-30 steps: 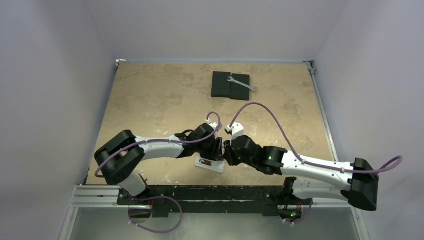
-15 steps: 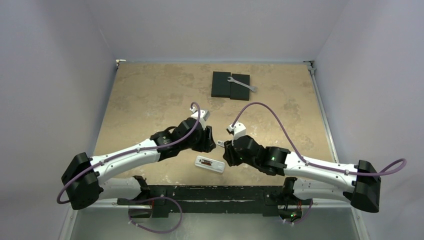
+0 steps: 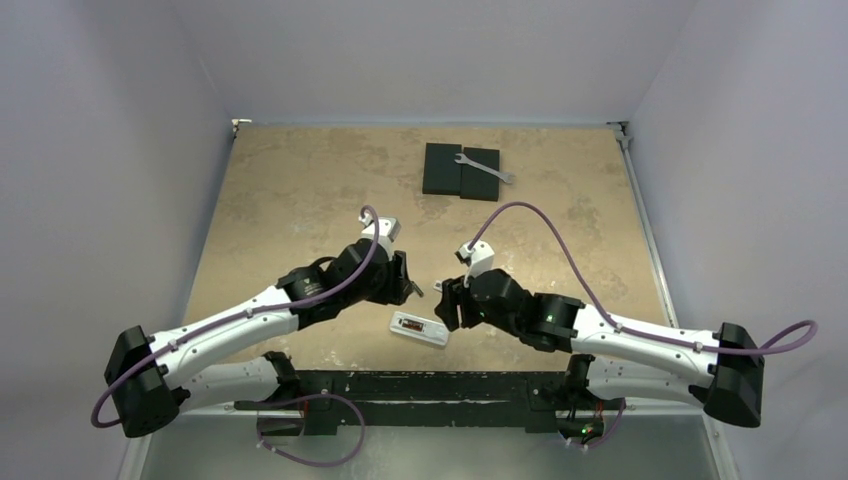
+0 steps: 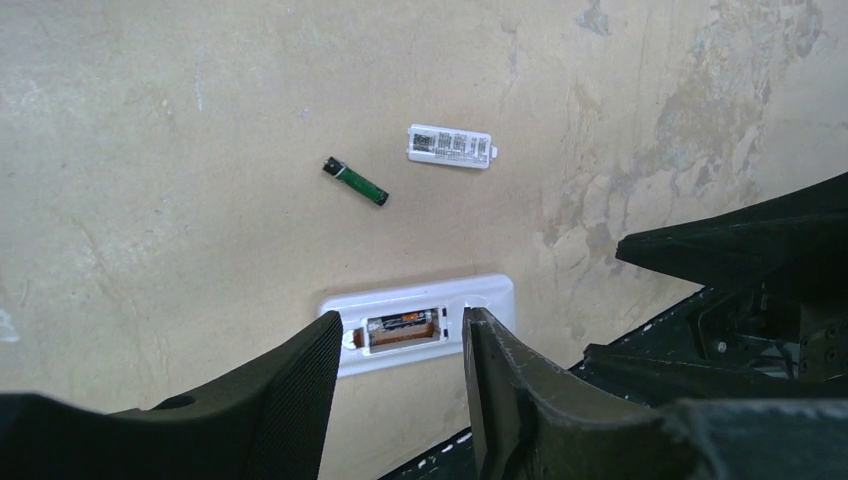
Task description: Load the batteries into the remote control
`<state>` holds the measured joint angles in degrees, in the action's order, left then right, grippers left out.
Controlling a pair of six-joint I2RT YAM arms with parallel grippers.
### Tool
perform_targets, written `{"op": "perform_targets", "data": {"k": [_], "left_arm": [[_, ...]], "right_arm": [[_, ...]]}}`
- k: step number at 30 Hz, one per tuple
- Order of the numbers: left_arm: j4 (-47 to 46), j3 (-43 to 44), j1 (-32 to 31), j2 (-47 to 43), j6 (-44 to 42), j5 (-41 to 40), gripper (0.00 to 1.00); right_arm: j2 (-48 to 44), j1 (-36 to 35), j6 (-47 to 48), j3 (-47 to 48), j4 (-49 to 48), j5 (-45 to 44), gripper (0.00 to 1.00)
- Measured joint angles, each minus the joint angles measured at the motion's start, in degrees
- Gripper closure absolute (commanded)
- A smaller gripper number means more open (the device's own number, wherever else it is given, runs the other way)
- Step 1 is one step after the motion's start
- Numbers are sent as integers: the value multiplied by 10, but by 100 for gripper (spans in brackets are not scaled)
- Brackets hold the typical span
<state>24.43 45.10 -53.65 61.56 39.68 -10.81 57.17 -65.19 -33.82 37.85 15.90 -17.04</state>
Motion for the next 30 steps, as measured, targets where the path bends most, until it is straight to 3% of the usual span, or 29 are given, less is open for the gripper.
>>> {"op": "perform_targets", "data": {"k": [13,30], "left_arm": [[59,-10,0,-69,-17,-43,50],[69,-29,0,-94,-18,-45,50]], "right_arm": [[121,0,-31,16,-54,-1,37],[283,17,-10,128,-73,-20,42]]}}
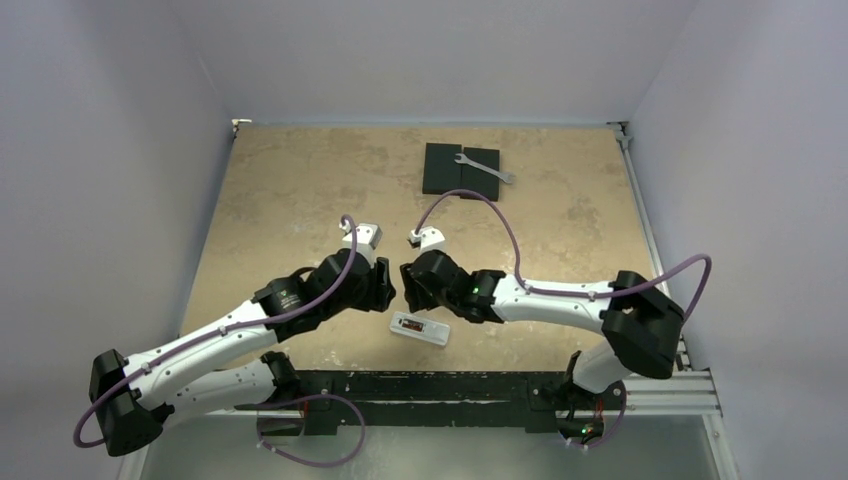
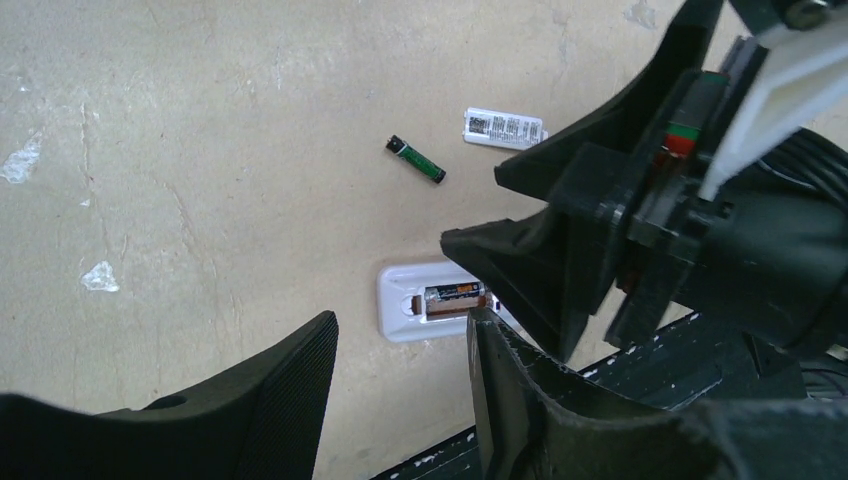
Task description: Load the batteries into the remote control
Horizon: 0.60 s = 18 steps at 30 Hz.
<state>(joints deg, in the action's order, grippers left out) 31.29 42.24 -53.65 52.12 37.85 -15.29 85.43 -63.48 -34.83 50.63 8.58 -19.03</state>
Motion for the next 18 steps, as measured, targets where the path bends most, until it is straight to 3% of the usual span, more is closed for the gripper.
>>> {"op": "perform_targets", "data": {"k": [18], "left_arm": [[-3,-9,1,3,3,-15,50]], "right_arm": [[163,21,65,99,-4,4,47]]}}
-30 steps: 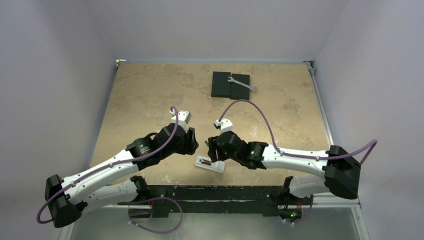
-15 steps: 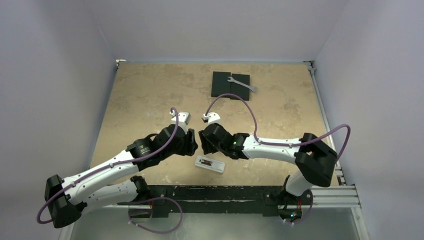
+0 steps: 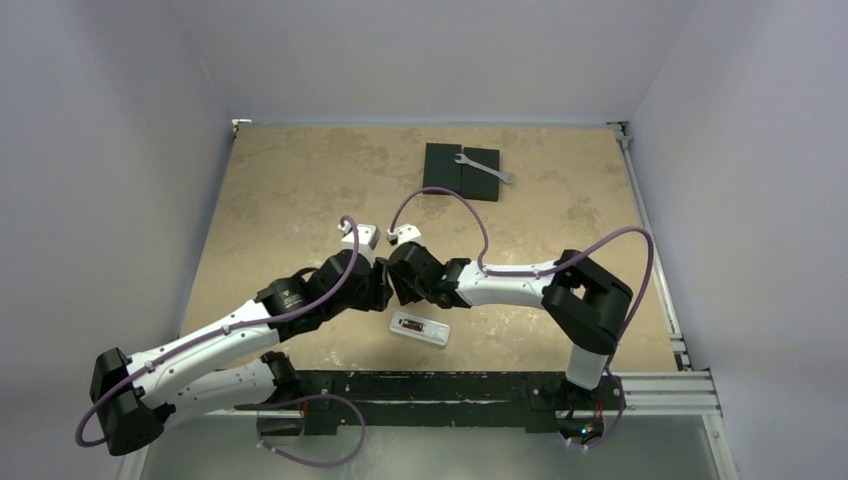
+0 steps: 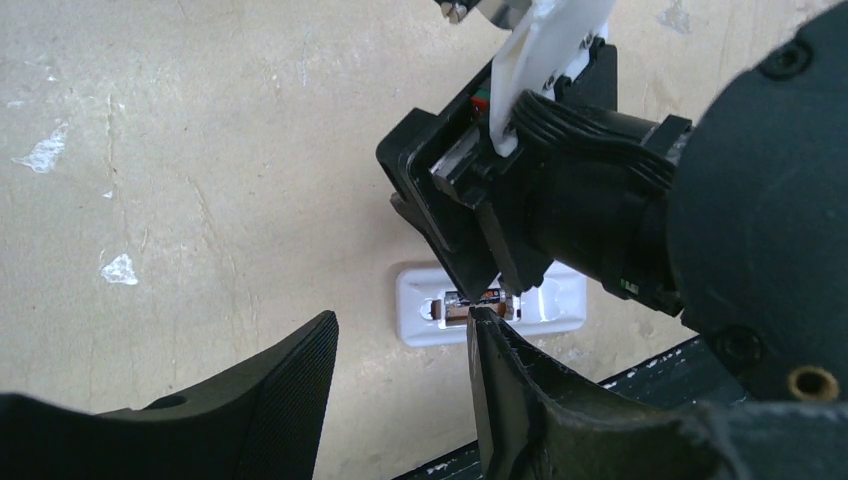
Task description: Load the batteries into the remote control
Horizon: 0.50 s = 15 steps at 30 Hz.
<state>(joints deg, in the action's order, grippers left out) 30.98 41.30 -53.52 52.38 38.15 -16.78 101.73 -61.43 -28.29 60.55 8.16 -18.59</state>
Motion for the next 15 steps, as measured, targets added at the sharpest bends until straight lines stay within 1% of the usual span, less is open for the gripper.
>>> {"op": "perform_targets", "data": {"k": [15], "left_arm": [[-1,0,1,11,2,2,50]], "right_arm": [[40,11,23,13,-8,-2,49]]}}
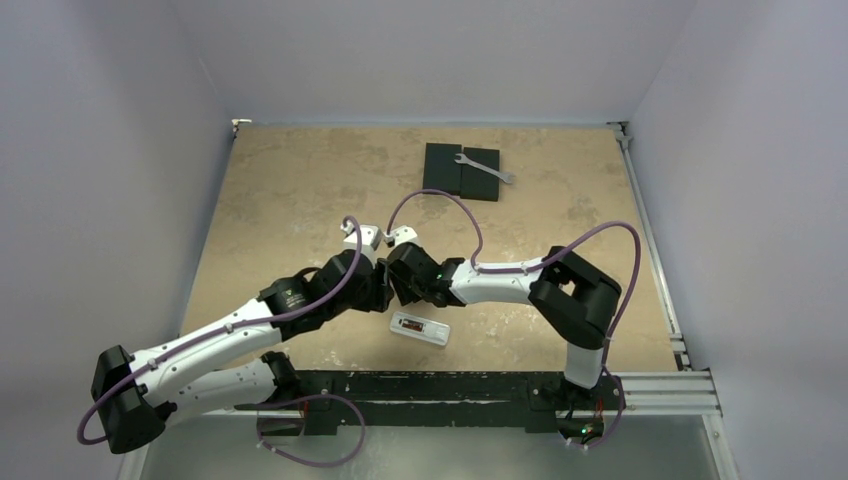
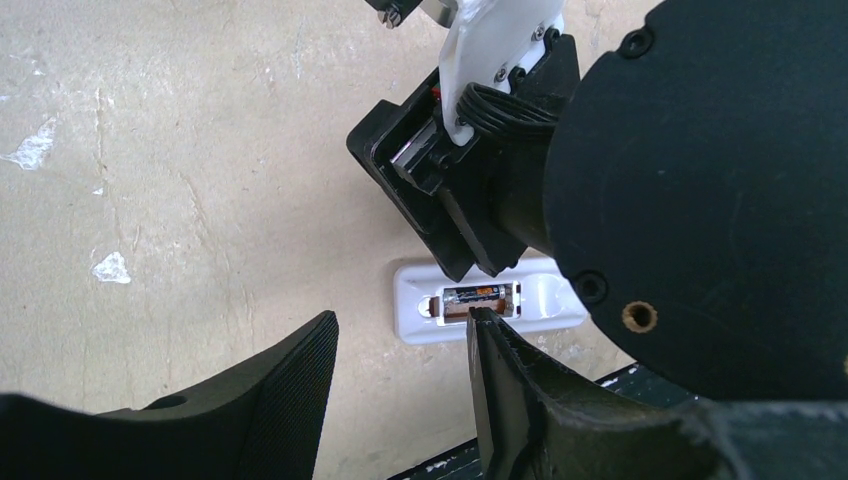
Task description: Load the batteries into the remote control
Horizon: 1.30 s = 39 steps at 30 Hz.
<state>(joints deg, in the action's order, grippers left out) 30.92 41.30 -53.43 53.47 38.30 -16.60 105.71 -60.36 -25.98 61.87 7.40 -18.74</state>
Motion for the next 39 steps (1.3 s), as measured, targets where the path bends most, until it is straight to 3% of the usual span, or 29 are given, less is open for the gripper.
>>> {"op": "perform_targets", "data": {"k": [6,16,26,39], "left_arm": [[-8,0,0,12,0,1,50],[-17,0,0,27,0,15,50],[-15,0,0,21,0,15,50],[-20,-5,0,21,14,29,50]], "right_arm": [[0,4,5,-1,-2,2,51],[0,14,9,-8,-21,2,68],[0,14,18,-9,-26,2,100],[-37,14,-4,-32,-24,2,100]]}}
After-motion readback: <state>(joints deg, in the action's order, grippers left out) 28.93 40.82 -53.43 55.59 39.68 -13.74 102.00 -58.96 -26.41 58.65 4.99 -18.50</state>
